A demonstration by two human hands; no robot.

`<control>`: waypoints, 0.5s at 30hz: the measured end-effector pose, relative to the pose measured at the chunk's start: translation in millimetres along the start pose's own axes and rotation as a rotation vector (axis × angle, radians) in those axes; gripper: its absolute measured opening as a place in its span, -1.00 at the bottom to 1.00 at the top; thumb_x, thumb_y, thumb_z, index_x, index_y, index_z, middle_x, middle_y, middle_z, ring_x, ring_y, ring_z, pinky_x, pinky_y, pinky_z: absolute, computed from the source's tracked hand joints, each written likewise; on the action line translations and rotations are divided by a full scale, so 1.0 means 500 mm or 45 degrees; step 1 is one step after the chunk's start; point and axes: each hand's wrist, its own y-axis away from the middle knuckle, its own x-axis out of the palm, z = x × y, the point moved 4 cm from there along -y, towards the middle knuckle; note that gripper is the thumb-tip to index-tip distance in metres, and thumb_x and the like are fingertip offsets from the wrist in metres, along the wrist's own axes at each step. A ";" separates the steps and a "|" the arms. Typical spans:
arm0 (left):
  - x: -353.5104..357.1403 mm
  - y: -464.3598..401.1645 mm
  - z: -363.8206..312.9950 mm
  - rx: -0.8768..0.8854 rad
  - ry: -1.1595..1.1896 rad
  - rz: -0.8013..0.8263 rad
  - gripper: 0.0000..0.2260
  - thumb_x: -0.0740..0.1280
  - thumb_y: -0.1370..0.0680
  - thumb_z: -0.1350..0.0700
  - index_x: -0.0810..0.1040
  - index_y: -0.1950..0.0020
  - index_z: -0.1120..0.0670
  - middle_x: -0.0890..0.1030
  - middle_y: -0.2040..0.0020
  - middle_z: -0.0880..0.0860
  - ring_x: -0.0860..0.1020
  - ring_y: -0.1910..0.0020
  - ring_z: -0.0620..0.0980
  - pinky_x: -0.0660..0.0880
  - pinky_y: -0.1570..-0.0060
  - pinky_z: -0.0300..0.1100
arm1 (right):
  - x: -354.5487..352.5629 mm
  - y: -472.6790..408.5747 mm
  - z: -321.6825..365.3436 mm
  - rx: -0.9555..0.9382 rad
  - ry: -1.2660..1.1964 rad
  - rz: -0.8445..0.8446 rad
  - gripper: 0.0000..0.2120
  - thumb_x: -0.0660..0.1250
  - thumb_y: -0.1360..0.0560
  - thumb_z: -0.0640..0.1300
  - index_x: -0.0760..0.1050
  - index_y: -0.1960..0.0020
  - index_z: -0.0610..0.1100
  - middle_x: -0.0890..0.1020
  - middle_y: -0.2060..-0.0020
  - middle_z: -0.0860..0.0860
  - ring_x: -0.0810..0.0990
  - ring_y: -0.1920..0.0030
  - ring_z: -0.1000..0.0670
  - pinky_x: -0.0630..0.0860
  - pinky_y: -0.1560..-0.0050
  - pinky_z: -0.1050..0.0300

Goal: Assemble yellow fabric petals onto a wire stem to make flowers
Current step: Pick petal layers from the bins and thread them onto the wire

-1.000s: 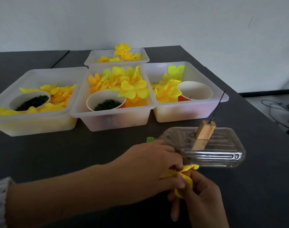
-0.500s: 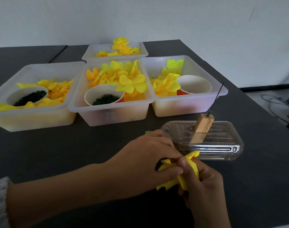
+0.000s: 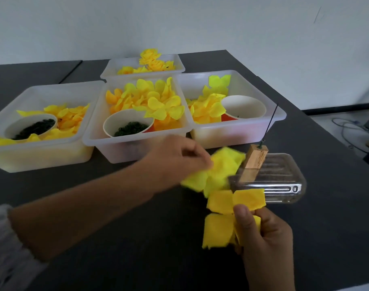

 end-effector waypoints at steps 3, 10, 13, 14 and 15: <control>-0.054 -0.051 0.003 -0.106 0.255 -0.189 -0.90 0.44 -0.49 0.10 0.65 0.23 0.00 0.64 0.24 -0.10 0.55 0.17 -0.08 0.47 0.15 -0.22 | -0.011 0.004 -0.013 0.062 -0.015 -0.035 -0.53 0.44 -0.11 0.36 0.49 0.53 -0.05 0.38 0.63 0.03 0.39 0.61 0.11 0.34 0.60 0.27; -0.146 -0.194 -0.062 0.434 -0.153 -0.786 -0.95 0.40 -0.52 0.17 0.60 0.15 0.08 0.63 0.16 0.00 0.54 0.17 -0.13 0.47 0.07 -0.20 | -0.012 0.000 -0.073 0.294 -0.076 0.095 -0.73 0.32 -0.26 0.03 0.66 0.25 -0.15 0.57 0.48 -0.10 0.54 0.46 -0.03 0.45 0.42 0.13; -0.159 -0.257 -0.094 0.631 -0.390 -0.997 -0.93 0.36 -0.52 0.14 0.59 0.13 0.12 0.63 0.16 -0.05 0.56 0.13 -0.06 0.46 0.03 -0.12 | -0.023 -0.004 -0.077 0.354 -0.161 0.106 -0.77 0.29 -0.37 -0.09 0.66 0.16 -0.20 0.63 0.43 -0.12 0.60 0.45 -0.01 0.50 0.44 0.19; -0.158 -0.275 -0.101 0.662 -0.497 -1.043 -0.93 0.35 -0.52 0.12 0.59 0.11 0.09 0.61 0.17 -0.11 0.56 0.08 -0.03 0.45 0.00 -0.08 | -0.027 -0.005 -0.072 0.376 -0.238 0.101 -0.80 0.26 -0.43 -0.17 0.64 0.09 -0.21 0.64 0.43 -0.13 0.60 0.48 -0.01 0.49 0.49 0.21; -0.154 -0.295 -0.103 0.659 -0.599 -1.044 -0.93 0.34 -0.52 0.10 0.60 0.09 0.06 0.60 0.16 -0.14 0.57 0.03 -0.01 0.44 -0.02 -0.05 | -0.029 -0.006 -0.066 0.397 -0.317 0.097 -0.80 0.22 -0.47 -0.24 0.61 0.04 -0.22 0.63 0.44 -0.14 0.59 0.51 -0.01 0.48 0.54 0.22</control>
